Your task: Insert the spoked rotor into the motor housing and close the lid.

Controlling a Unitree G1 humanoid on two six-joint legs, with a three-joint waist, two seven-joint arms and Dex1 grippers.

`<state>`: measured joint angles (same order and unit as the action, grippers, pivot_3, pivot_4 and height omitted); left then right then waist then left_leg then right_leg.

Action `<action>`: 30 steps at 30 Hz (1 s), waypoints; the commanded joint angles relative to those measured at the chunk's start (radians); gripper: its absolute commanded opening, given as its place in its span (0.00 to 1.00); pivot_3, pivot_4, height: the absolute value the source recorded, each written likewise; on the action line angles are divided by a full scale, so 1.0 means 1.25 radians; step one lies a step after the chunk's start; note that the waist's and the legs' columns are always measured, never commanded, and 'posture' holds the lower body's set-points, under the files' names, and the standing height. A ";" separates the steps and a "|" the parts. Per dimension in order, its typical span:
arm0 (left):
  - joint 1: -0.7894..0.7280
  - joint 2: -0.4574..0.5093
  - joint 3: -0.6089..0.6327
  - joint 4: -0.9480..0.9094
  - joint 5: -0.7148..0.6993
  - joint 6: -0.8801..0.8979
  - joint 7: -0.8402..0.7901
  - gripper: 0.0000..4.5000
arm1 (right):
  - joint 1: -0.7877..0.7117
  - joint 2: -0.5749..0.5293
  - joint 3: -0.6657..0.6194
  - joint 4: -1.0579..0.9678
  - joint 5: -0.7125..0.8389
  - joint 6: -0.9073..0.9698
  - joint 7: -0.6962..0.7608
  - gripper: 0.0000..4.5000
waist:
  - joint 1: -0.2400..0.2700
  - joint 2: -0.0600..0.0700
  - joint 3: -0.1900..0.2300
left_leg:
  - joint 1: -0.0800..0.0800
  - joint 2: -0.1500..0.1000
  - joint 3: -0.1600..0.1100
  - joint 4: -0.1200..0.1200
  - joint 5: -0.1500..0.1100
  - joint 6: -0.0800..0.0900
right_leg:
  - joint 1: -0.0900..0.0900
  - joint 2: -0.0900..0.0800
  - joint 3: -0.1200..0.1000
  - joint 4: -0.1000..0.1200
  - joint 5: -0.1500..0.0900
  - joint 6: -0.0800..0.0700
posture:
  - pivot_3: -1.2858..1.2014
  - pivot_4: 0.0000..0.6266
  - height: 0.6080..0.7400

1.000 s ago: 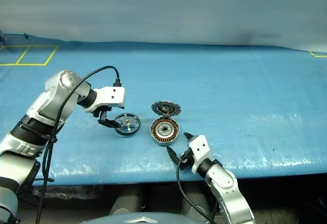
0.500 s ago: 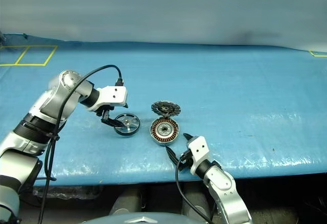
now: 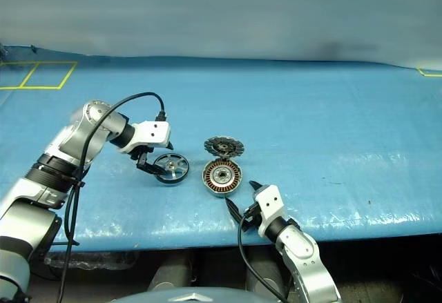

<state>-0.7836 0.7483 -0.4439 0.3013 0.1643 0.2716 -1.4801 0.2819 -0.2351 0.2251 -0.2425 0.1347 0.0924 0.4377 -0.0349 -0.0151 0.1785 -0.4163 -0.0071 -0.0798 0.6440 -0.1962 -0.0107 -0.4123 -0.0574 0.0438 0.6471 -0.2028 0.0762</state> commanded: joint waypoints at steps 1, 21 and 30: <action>-0.002 -0.003 0.018 -0.009 -0.024 -0.019 -0.010 0.90 | 0.003 -0.001 -0.007 -0.023 0.003 -0.015 -0.001 1.00 | 0.000 0.000 0.000 | 0.000 0.000 0.000 0.000 0.000 0.000 | 0.000 0.000 0.000 0.000 0.000 0.000 | 0.52 0.24 1.00; 0.000 -0.018 -0.019 0.026 -0.001 -0.022 -0.020 0.90 | 0.016 -0.006 -0.009 -0.038 -0.001 -0.008 -0.006 1.00 | 0.000 0.000 0.000 | 0.000 0.000 0.000 0.000 0.000 0.000 | 0.000 0.000 0.000 0.000 0.000 0.000 | 0.52 0.24 1.00; 0.001 -0.016 -0.026 0.028 0.005 -0.017 -0.018 0.61 | 0.017 -0.005 -0.010 -0.038 -0.002 -0.009 -0.011 1.00 | 0.000 0.000 0.000 | 0.000 0.000 0.000 0.000 0.000 0.000 | 0.000 0.000 0.000 0.000 0.000 0.000 | 0.52 0.24 1.00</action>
<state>-0.7748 0.7258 -0.4823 0.3447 0.1601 0.2511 -1.5044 0.2992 -0.2416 0.2248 -0.2546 0.1277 0.0927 0.4287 -0.0346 -0.0151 0.1784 -0.4163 -0.0071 -0.0799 0.6441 -0.1962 -0.0107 -0.4122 -0.0575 0.0437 0.6469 -0.2029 0.0761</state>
